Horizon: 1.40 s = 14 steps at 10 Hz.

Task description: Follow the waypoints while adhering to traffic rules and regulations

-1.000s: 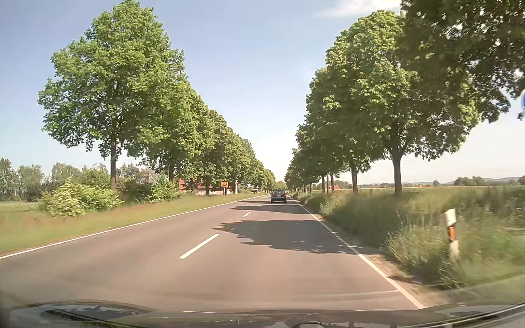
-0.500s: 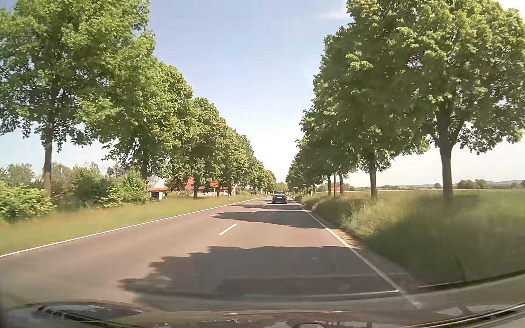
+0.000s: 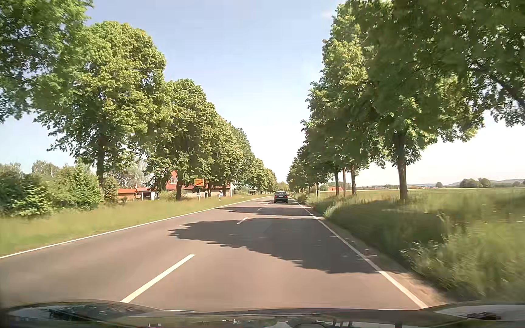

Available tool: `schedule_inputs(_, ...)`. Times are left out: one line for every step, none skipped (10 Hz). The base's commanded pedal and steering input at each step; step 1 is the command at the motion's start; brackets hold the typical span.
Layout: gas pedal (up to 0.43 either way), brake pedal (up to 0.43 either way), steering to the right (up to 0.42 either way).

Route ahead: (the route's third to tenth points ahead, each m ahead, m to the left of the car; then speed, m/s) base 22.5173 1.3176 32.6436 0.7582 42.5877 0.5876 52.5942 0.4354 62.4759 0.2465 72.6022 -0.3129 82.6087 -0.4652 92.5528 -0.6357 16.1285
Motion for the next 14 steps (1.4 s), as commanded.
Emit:
schedule_inputs(0.287,0.0,-0.001)
schedule_inputs(0.299,0.0,-0.001)
schedule_inputs(0.299,0.0,-0.001)
schedule_inputs(0.299,0.0,-0.001)
schedule_inputs(0.311,0.0,-0.001)
schedule_inputs(0.311,0.0,-0.001)
schedule_inputs(0.319,0.0,-0.001)
schedule_inputs(0.331,0.0,-0.001)
schedule_inputs(0.339,0.0,0.0)
schedule_inputs(0.339,0.0,0.0)
schedule_inputs(0.339,0.0,0.0)
schedule_inputs(0.339,0.0,0.0)
schedule_inputs(0.339,0.0,0.0)
schedule_inputs(0.339,0.0,0.0)
